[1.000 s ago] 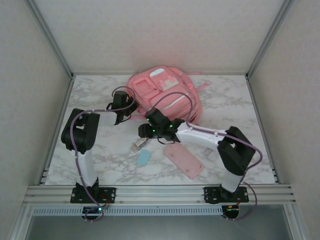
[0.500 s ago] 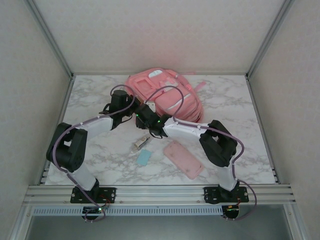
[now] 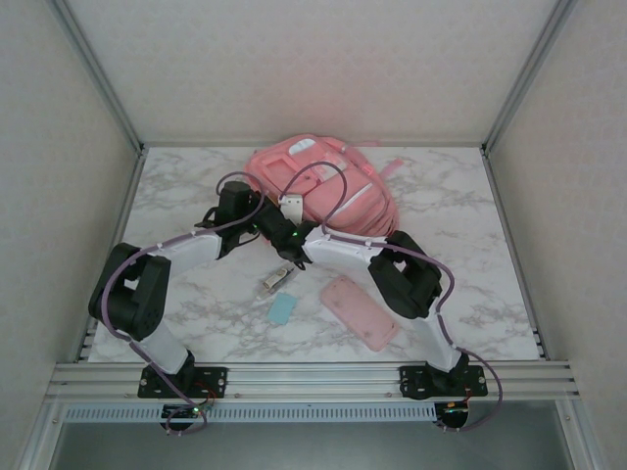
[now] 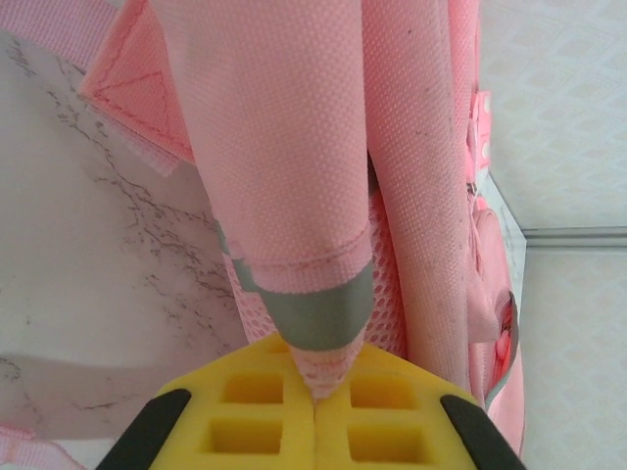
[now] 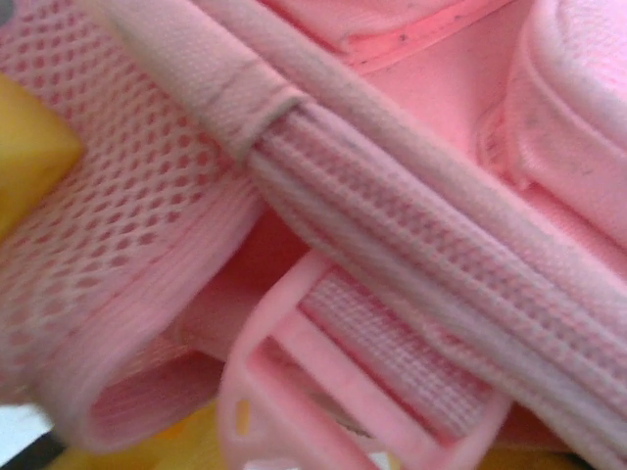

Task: Pack books, pencil case, and school supplies into a backpack

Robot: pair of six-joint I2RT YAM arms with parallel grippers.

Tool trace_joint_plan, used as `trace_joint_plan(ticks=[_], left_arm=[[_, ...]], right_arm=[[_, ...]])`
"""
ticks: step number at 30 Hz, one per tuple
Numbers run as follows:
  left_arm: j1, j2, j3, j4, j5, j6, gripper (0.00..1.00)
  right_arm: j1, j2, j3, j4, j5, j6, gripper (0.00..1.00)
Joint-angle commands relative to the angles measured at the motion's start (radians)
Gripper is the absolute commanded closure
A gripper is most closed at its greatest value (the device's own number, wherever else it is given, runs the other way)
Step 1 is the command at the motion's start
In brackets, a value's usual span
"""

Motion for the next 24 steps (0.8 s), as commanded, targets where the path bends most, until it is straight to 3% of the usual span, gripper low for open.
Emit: trace_joint_plan(ticks=[1,7,13,18,24], left_arm=[[-0.032,-0.08,-0.02,0.031,0.065,-0.025,1.0],[-0.031,-0.068,-0.013,0.032,0.042,-0.022,1.0],[-0.002,-0.001,0.046,0.027,0.018,0.01,1.0],[0.039,0.063,0.126,0.025,0.0,0.035,1.0],[0.061,0.121,0.208,0.02,-0.001,0.045,1.0]], right_arm=[[-0.037,0.014,0.027,0.105,0.11,-0.035,0.73],[-0.077,-0.069,-0.118,0.252,-0.077,-0.066,1.0],[-0.12,-0.193,-0.282,0.273,-0.296,-0.095,1.0],[-0.137,-0.284,-0.384,0.139,-0.455,-0.139,1.0],[-0.16,-0.371,-0.475,-0.036,-0.549,-0.188,1.0]])
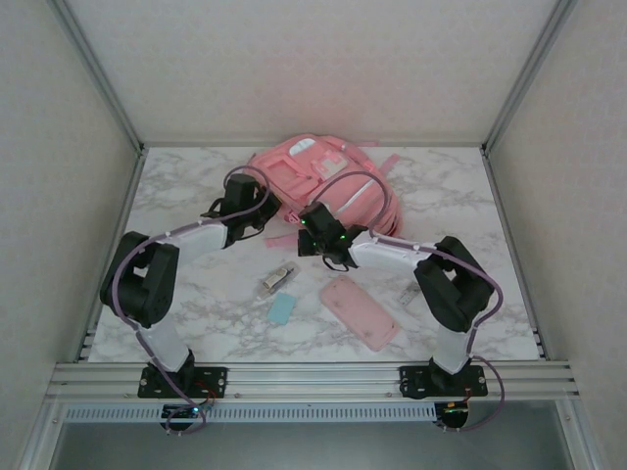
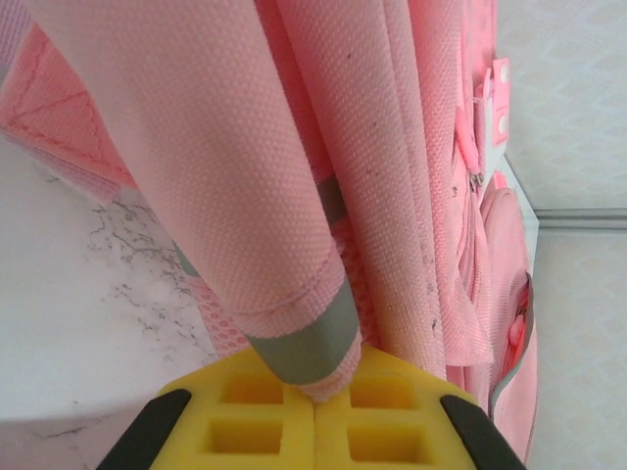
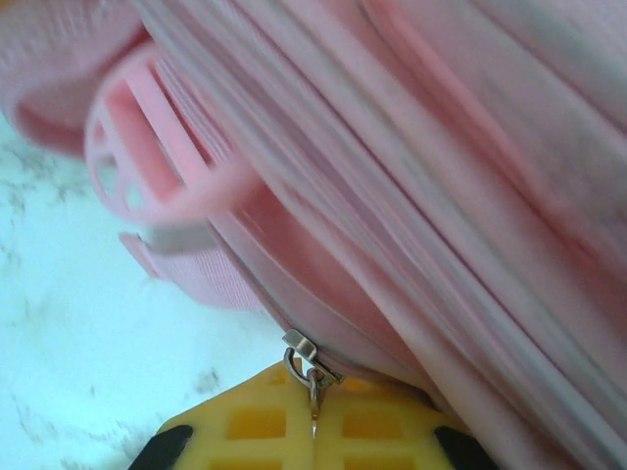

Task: Pack books, pencil case, and school supplies into a backpack

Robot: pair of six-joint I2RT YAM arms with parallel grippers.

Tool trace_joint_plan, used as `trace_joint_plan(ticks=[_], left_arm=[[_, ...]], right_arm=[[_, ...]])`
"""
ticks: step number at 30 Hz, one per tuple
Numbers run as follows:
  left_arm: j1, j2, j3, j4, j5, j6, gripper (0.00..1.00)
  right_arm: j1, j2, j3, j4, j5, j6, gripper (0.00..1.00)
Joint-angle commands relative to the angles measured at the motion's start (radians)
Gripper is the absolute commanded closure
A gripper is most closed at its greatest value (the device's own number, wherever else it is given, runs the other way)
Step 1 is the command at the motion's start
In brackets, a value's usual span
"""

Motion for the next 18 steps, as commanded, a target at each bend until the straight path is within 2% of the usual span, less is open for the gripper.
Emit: trace_joint_plan(ticks=[1,9,13,16,17,18], left_arm=[[0.048,0.022,0.091,0.091,-0.059,0.025,1.0],[0.087,0.097,0.191,0.032,-0.09,0.117,1.0],[0.114,0.176,0.289,-0.036,-0.048,0.148,1.0],[0.114,0.171,0.273,-0.028,0.015,0.124,1.0],[0.113,0.16,0.262,-0.032,0.028,0.119,0.97],[0.111,0.141,0.244,-0.043,0.037,0.109,0.73]], right_arm=[[-0.019,-0.059,-0.054,-0.241,-0.072,-0.057,1.0],[-0.078,-0.138,-0.105,-0.551,-0.063,-0.189,1.0],[-0.154,-0.16,-0.114,-0.564,-0.091,-0.222,1.0],[-0.164,-0.142,-0.079,-0.514,-0.147,-0.234,1.0],[-0.165,-0.126,-0.06,-0.501,-0.171,-0.239,1.0],[-0.165,-0.106,-0.034,-0.494,-0.196,-0.245,1.0]])
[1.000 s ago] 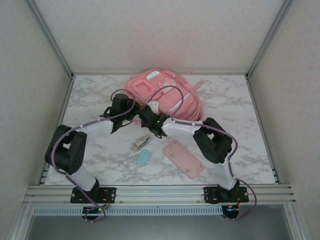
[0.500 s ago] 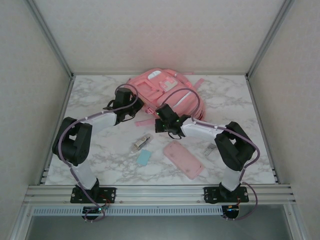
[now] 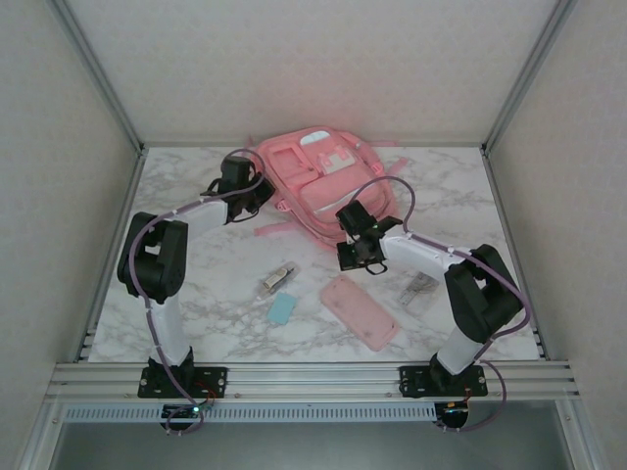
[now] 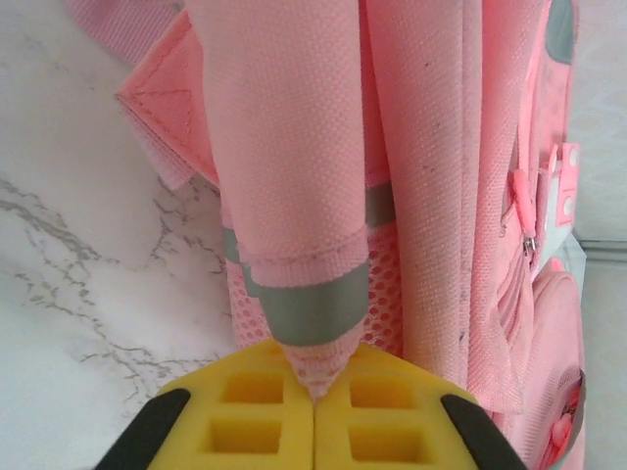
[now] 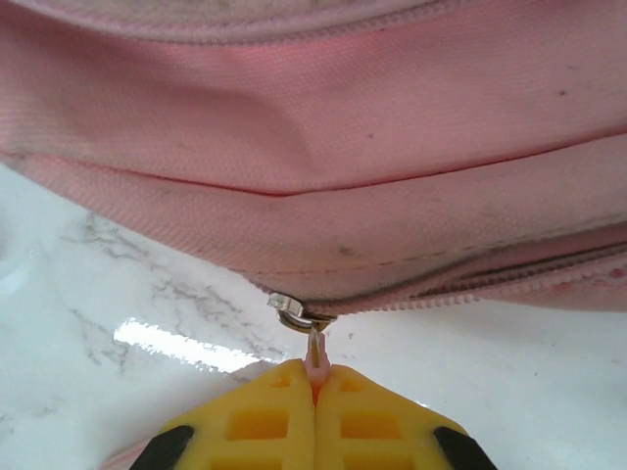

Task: Pack books, pencil case, and school supplies into a backpack

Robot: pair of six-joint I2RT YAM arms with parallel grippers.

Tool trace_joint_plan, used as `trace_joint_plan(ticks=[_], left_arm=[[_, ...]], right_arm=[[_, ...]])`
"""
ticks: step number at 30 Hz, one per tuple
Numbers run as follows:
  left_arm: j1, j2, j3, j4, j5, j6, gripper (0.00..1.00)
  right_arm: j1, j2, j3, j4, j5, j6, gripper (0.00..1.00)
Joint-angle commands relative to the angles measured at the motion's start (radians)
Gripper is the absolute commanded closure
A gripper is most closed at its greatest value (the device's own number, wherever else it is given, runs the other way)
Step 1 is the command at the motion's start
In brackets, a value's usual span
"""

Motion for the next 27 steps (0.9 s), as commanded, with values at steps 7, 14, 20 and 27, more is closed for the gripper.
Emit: trace_joint_plan(ticks=[7,14,20,27], left_arm=[[-0.084,-0.25,-0.245,0.132,-0.017,-0.145,0.05],[-0.243,-0.209,-0.334,0.215,-0.063,-0.303,0.1],[-0.286,-0.046,-0.25,0.282,-0.027,-0.343,0.46],[-0.273,-0.022,-0.213,0.206,-0.044,-0.274,1.0]], right_arm=[[0.0,0.124,0.175,-0.076,-0.191,-0.077,1.0],[0.0,0.116,0.184,-0.081,-0.234,-0.088,1.0],[-0.004,0.068,0.132,-0.089,-0.218,-0.09,1.0],[-0.072,-0.014,0.04,-0.14,-0.164,-0.121,1.0]])
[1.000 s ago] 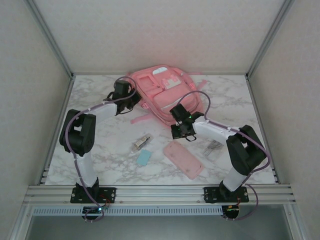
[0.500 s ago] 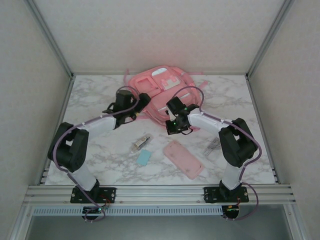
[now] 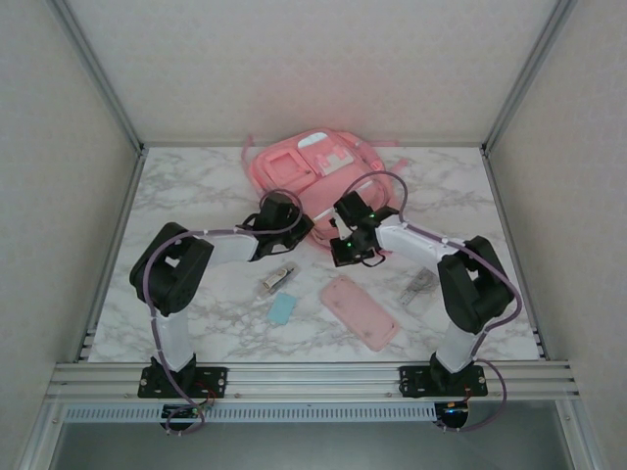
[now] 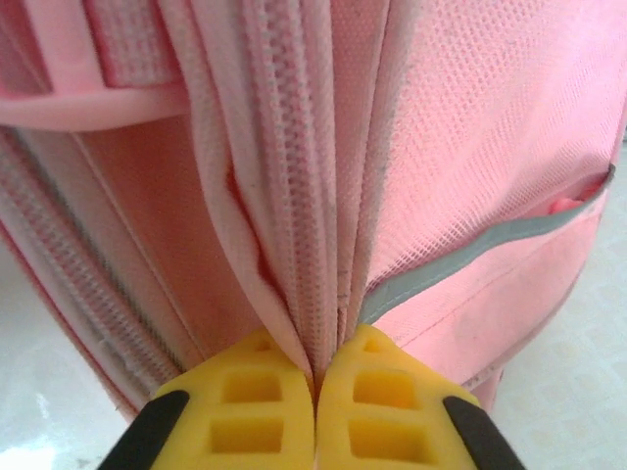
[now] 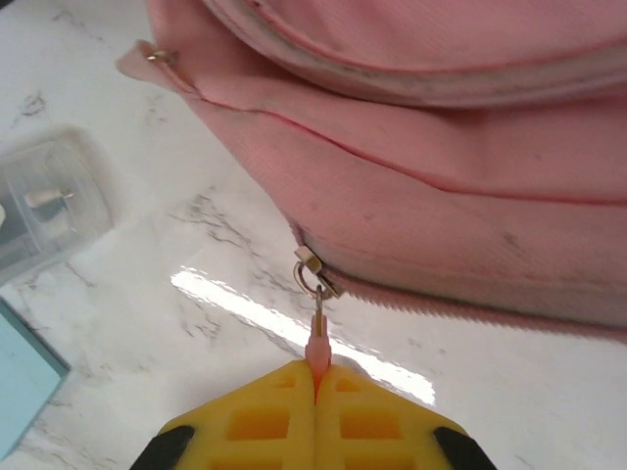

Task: Pack books, pencil case, and school supplies into a backpack

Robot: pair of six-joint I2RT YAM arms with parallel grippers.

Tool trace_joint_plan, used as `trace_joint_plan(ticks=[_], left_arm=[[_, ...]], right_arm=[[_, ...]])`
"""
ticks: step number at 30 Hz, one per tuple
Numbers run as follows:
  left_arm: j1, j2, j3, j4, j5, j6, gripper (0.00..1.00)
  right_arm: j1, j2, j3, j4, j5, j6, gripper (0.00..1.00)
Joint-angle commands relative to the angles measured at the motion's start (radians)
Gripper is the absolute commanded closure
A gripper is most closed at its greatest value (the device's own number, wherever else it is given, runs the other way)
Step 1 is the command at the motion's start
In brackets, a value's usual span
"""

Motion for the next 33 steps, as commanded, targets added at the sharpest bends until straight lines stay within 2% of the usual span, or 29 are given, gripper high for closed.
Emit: trace_joint_plan(ticks=[1,7,12,17,20,22,23,24,25,26,28,33], left_arm=[[0.019,0.004,0.013,-0.034,-0.033,0.038,1.0],[0.106,-0.077,-0.04,-0.147,-0.046,0.162,1.0],[0.214,-0.116,-0.032,-0.222,-0.036,0.259,1.0],[0.31,-0.13,0.054,-0.334,-0.064,0.37,1.0],[0.343,-0.147,0.074,-0.36,-0.056,0.38,1.0],[0.342,-0.17,0.068,-0.374,-0.055,0.38,0.86],[0.339,-0.189,0.057,-0.373,-0.045,0.373,0.7],[0.335,-0.204,0.047,-0.377,-0.038,0.362,0.48],[0.33,-0.222,0.032,-0.381,-0.034,0.346,0.32],[0.321,-0.245,0.011,-0.381,-0.032,0.333,0.23],[0.301,-0.292,-0.022,-0.387,-0.037,0.316,0.11],[0.213,-0.39,-0.113,-0.373,-0.072,0.211,0.09]], right_arm=[[-0.045,-0.075,-0.053,-0.091,0.022,-0.034,1.0],[-0.135,-0.115,-0.096,-0.115,0.098,-0.082,1.0],[-0.177,-0.085,-0.08,-0.081,0.14,-0.106,1.0],[-0.177,-0.026,-0.033,-0.027,0.03,-0.084,1.0],[-0.163,-0.004,-0.021,0.033,-0.05,-0.057,1.0],[-0.149,0.015,-0.012,0.065,-0.081,-0.043,1.0],[-0.14,0.025,-0.004,0.069,-0.082,-0.038,1.0],[-0.133,0.029,0.003,0.069,-0.076,-0.034,1.0],[-0.123,0.027,0.005,0.076,-0.067,-0.022,1.0],[-0.115,0.016,0.003,0.083,-0.065,-0.009,1.0],[-0.096,-0.013,-0.009,0.104,-0.069,0.028,1.0],[-0.004,-0.088,-0.046,0.173,-0.013,0.181,0.78]])
